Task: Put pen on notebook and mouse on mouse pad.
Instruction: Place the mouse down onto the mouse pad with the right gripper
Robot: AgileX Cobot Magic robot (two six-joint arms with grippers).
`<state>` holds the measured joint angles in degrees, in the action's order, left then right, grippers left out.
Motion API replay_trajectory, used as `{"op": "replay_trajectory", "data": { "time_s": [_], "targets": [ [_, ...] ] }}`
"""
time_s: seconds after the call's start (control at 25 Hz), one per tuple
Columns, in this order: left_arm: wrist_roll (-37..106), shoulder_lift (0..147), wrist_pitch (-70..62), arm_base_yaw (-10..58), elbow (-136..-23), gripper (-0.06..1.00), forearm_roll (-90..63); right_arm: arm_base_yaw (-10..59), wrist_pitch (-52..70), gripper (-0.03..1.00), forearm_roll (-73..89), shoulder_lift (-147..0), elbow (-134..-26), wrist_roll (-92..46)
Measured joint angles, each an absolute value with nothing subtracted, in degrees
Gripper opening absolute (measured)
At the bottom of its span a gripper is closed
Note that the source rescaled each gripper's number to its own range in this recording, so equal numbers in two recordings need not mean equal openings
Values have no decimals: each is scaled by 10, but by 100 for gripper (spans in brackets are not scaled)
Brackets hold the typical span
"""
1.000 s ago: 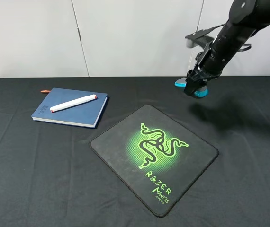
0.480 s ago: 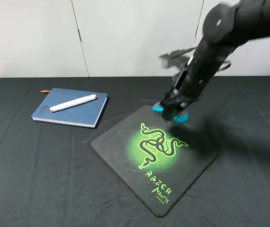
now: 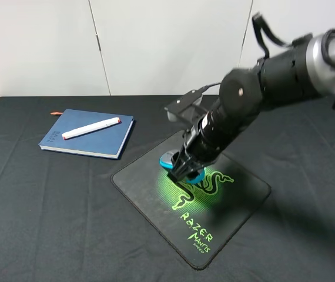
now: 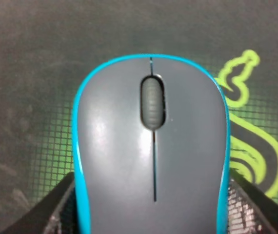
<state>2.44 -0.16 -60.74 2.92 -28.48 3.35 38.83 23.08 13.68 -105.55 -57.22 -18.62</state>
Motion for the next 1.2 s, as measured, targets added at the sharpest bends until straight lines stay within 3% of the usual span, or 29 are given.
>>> {"op": "replay_trajectory", "data": {
  "time_s": [0.44,0.84,0.88,0.96,1.0,1.08,1.2],
  "targets": [
    [24,-2,-607,29,-285,99,34,393,126,1,131,-1055,-460,-185],
    [24,-2,-607,29,-285,98,34,393,107,1,131,-1055,-448,-175],
    [24,-2,-607,29,-285,98,34,393,104,17,131,-1055,-447,-157],
    [24,-2,-607,29,-285,98,34,393,101,70,131,-1055,-447,-135],
    [24,-2,-607,29,-285,98,34,393,98,82,131,-1055,-447,-127],
    [24,-2,-607,29,-285,98,34,393,97,93,130,-1055,-447,-121],
    [24,-2,-607,29,-285,98,34,393,97,98,130,-1055,-447,-118]
  ]
}}
